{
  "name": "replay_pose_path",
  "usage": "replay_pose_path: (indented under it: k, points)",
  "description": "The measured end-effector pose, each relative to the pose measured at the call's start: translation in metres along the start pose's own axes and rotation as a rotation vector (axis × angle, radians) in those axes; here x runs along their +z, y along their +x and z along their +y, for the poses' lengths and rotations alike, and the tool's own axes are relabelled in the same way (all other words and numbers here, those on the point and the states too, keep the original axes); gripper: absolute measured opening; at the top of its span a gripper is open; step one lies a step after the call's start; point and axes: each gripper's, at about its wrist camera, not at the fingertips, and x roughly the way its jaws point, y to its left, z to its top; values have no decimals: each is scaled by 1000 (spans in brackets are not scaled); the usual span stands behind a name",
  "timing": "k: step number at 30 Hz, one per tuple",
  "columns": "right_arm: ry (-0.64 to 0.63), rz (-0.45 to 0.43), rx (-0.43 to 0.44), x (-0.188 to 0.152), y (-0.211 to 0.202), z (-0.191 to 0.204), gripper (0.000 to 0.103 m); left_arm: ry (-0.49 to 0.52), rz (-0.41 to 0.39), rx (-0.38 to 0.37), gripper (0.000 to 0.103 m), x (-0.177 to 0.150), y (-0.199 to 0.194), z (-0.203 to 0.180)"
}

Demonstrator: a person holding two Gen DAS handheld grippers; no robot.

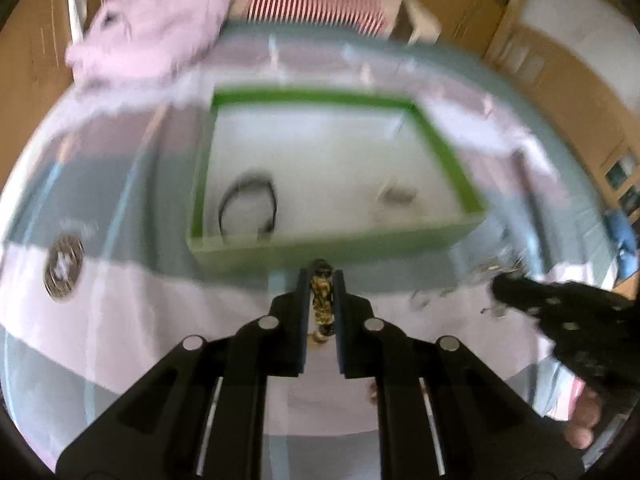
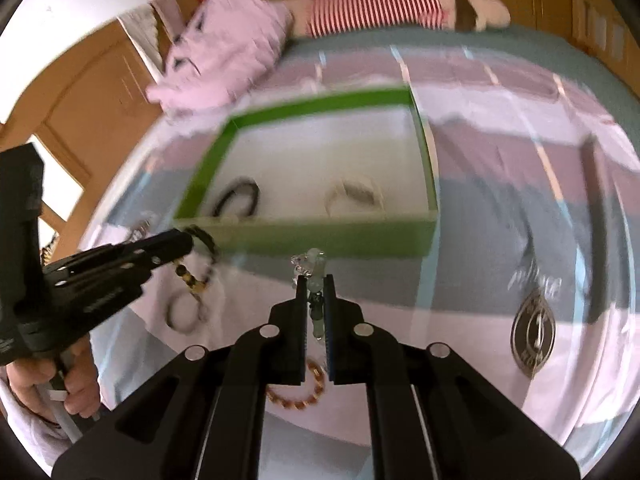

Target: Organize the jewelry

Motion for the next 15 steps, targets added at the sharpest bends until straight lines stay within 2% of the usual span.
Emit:
replay_pose_path:
  k: [1, 3, 4, 5, 7, 9, 11, 14, 15]
  points:
    - [1, -31, 10, 4, -4, 2, 7, 13, -82, 3, 10, 5, -17, 0]
    - [8, -113, 31, 17, -11, 7, 7, 13, -177, -1, 10, 11, -35, -2]
    - [11, -130, 33, 22, -11, 8, 7, -3, -223, -13, 10, 18, -42, -2]
    - [17, -157, 37, 30, -10, 9, 7, -22, -231, -29, 10, 23, -45, 1]
    - [32, -168, 37, 42, 0, 8, 7, -61, -213, -60, 10, 38, -41, 5]
    - [66, -142, 38, 50, 23, 3, 7, -67, -204, -38, 10, 54, -25, 4]
    - [94, -90, 23, 51, 46, -2, 7, -67, -190, -14, 10, 62, -12, 3]
    - [113, -1, 6, 47, 76, -7, 7, -96, -111, 16, 10, 63, 28, 12]
    - [112, 16, -2, 45, 81, -7, 12, -96, -92, 28, 10, 62, 39, 16]
